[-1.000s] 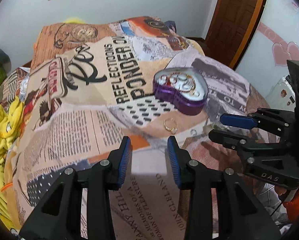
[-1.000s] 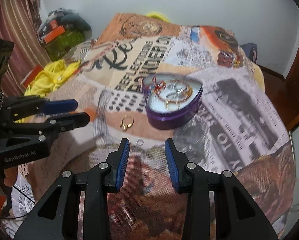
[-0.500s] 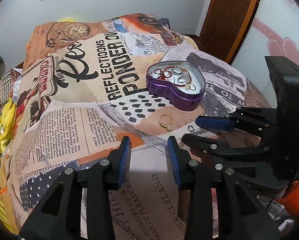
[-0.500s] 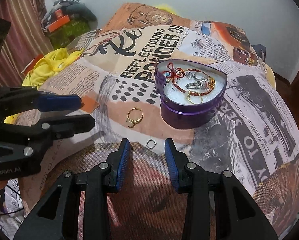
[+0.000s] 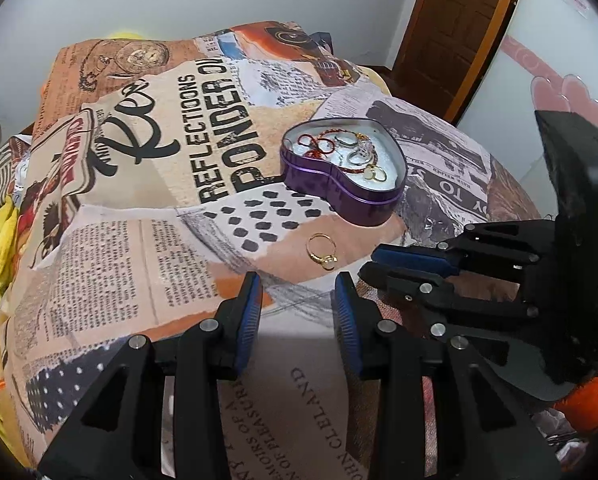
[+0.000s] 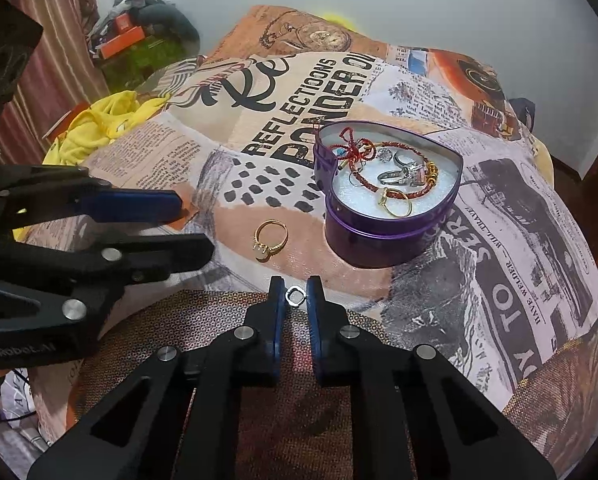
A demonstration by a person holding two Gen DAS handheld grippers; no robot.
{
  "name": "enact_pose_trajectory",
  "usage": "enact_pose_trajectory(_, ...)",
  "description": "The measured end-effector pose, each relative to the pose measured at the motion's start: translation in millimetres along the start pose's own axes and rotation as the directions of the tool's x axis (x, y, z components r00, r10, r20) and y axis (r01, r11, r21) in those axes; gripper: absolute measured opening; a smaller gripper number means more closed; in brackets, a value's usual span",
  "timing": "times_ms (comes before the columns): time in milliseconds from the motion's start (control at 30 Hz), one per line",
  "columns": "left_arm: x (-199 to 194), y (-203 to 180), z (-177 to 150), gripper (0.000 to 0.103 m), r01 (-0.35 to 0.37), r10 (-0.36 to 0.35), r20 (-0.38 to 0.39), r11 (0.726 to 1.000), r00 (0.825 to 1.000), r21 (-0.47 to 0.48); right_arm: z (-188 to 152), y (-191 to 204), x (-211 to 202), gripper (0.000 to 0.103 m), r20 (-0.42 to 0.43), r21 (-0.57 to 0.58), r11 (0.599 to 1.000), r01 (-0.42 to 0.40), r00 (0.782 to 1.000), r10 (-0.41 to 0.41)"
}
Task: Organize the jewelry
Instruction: 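Grasp the gold stone ring with the left tool while the right tool grasps a small silver ring, then carry both rings over the heart tin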
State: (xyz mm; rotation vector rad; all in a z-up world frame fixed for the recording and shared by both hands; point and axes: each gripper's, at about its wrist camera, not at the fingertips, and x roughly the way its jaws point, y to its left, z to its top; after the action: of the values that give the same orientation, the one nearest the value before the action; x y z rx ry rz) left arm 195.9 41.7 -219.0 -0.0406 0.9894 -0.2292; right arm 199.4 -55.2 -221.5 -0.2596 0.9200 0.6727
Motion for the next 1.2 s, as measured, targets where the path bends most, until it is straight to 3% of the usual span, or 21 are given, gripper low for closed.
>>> enact_pose_trajectory(500,33,-13,15,0.036,0.013,-0.013,-0.056,1.000,0.998,-0.013,4,-37,-27,0.010,0.064,0.109,0.994,0.013,0.998,-0.020)
enact_pose_trajectory(533,33,-14,15,0.035,0.007,-0.007,-0.055,1.000,0.998,-0.009,4,-38,-28,0.010,0.067,0.113,0.993,0.013,0.998,-0.020)
enact_pose_trajectory(600,34,-14,14,0.016,-0.003,0.003,-0.056,1.000,0.998,-0.002,4,-39,-29,0.010,0.070,0.116,0.993,0.014,0.997,-0.022)
enact_pose_trajectory(700,34,-11,13,0.005,0.007,-0.008,-0.055,1.000,0.998,-0.017,5,-38,-30,0.010,0.073,0.113,0.994,0.012,0.997,-0.021)
enact_pose_trajectory(1200,13,-12,17,0.005,0.004,-0.004,-0.004,1.000,1.000,-0.023,11,-43,-43,0.010,0.110,0.119,0.992,0.030,0.993,-0.043)
